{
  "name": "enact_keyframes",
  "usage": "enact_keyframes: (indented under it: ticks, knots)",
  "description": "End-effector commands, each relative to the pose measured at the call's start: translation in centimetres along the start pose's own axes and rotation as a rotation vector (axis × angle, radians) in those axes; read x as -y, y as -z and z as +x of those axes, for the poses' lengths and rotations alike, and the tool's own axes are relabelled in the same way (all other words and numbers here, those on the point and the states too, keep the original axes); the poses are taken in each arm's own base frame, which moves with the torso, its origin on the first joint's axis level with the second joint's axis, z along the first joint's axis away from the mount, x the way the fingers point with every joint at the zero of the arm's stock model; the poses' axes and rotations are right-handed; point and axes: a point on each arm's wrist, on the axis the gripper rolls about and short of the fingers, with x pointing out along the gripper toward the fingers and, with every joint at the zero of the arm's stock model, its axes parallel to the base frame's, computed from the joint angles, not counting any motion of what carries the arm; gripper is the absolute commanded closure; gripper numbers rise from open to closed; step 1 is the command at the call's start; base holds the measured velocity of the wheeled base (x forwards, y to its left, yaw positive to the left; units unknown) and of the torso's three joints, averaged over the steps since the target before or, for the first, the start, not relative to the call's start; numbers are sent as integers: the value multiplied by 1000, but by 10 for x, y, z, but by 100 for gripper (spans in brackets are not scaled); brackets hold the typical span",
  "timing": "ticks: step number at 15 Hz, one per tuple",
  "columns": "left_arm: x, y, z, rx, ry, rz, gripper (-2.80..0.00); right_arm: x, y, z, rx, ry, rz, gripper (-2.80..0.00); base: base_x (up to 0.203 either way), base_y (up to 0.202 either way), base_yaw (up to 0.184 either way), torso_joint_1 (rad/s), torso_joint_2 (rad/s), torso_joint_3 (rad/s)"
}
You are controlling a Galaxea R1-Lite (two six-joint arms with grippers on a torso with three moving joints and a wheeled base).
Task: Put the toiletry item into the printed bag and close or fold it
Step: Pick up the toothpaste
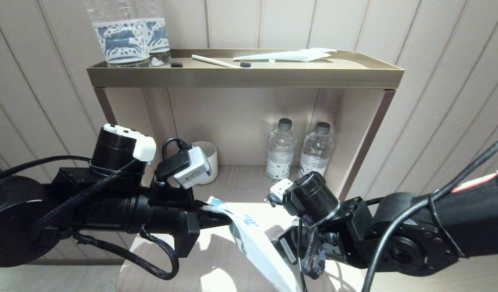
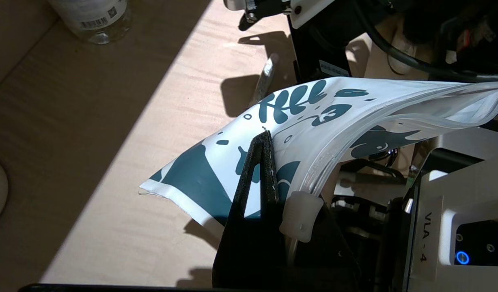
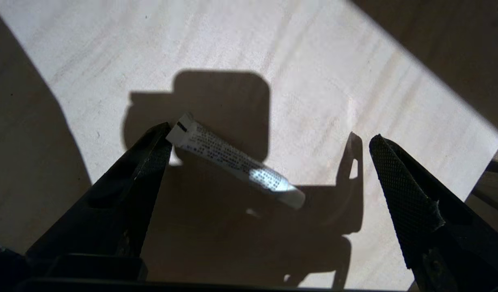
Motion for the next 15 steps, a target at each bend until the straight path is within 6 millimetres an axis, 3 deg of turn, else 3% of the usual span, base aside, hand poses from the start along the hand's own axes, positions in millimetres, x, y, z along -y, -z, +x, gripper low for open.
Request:
enact_keyframes:
  ticks: [1, 11, 15]
  knots:
    - [0, 1, 1, -2, 4, 0, 0, 1, -3, 12, -13, 14, 6, -280, 0, 0, 0, 0, 0, 0]
    - [4, 7, 11, -36, 17, -7, 0, 37, -15, 26, -6, 87, 78, -280, 0, 0, 0, 0, 0, 0]
    - [4, 7, 13, -42, 16, -8, 0, 40, -16, 24, -2, 86, 87, -280, 0, 0, 0, 0, 0, 0]
